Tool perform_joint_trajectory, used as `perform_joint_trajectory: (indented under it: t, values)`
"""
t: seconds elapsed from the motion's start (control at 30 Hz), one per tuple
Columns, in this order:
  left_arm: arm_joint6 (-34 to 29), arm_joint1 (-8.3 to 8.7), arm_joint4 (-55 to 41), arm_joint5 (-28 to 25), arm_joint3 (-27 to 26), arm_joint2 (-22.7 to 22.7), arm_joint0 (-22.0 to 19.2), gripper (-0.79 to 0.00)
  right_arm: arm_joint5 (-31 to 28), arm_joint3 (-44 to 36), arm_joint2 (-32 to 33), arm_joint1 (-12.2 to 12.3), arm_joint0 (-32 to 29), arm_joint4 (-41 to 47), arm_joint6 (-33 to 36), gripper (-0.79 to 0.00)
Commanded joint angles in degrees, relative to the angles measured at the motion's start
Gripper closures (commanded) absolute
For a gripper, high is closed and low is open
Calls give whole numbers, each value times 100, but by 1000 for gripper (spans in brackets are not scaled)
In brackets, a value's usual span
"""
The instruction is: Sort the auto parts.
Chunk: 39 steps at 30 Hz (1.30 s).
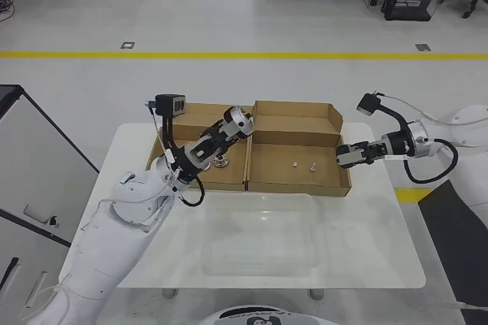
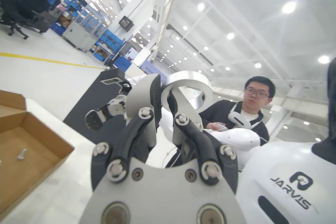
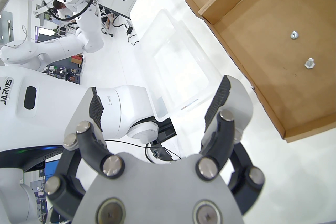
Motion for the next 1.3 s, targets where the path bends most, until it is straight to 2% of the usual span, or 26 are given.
perform_joint_trajectory:
  t: [0.0,0.17,0.47,0.7,0.97,1.27]
  values:
    - [172,-18,178,192,57,-13,-82,0,0,0,0,0,0,0,0,-785]
    - [544,-85,650,606,274,65,-385,0,0,0,0,0,0,0,0,-785]
    - [291,-168,2132,1139,661,423,-1101,0,0,0,0,0,0,0,0,-785]
    - [81,-207,3128,1439,1290,577,-1494,0,0,0,0,0,0,0,0,-785]
    - [-358,-165,4015,1687,1730,458,-1637,0,0,0,0,0,0,0,0,-785]
    - [-1050,-54,5164,1452,1839,311,-1645,0,0,0,0,0,0,0,0,-785]
